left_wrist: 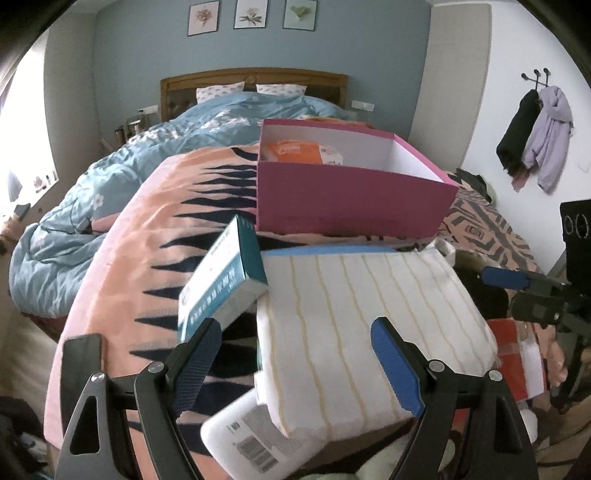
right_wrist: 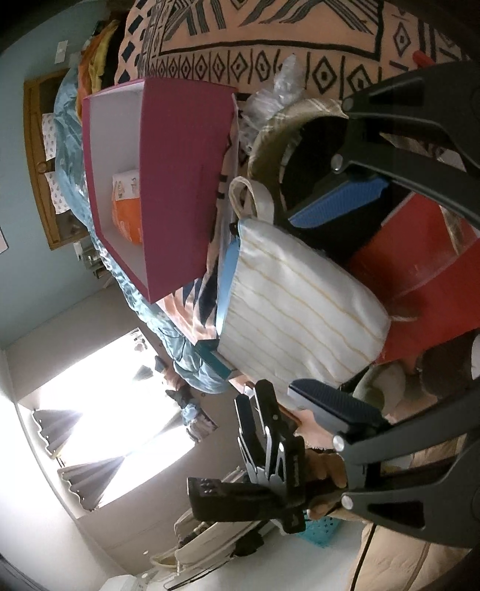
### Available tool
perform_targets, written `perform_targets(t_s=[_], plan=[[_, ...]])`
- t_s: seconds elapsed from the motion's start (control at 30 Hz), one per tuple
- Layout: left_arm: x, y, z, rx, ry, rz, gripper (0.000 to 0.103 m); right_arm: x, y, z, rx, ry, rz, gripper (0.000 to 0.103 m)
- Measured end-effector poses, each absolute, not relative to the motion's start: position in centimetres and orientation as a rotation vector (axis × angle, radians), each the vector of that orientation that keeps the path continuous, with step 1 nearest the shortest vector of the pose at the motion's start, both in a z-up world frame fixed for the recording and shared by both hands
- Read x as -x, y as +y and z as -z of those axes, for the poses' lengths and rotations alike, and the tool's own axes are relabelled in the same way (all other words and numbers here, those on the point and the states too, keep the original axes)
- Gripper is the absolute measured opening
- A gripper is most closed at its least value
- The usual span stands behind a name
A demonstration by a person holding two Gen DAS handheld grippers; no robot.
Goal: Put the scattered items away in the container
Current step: 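Close the right gripper on the white striped zip pouch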
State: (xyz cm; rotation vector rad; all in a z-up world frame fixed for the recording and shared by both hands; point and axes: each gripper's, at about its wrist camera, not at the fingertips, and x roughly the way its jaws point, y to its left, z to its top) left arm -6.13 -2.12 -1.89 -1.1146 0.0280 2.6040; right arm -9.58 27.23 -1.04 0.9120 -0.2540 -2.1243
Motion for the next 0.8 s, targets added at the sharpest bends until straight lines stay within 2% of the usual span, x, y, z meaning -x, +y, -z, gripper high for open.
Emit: perform_targets(t_s=[0.53,0.8], plan=[[6.4,-1.6,4.7,1.200,-0.064,-2.472,0.087,9.2,25.5,2.3,-0.986,-0.190,2.105,0.085],[6.6,-0.9,4.8,1.193,-0.040,-2.453,0.089,9.8,25.0,3.2,-1.029,-0.195,2.090,0.086]])
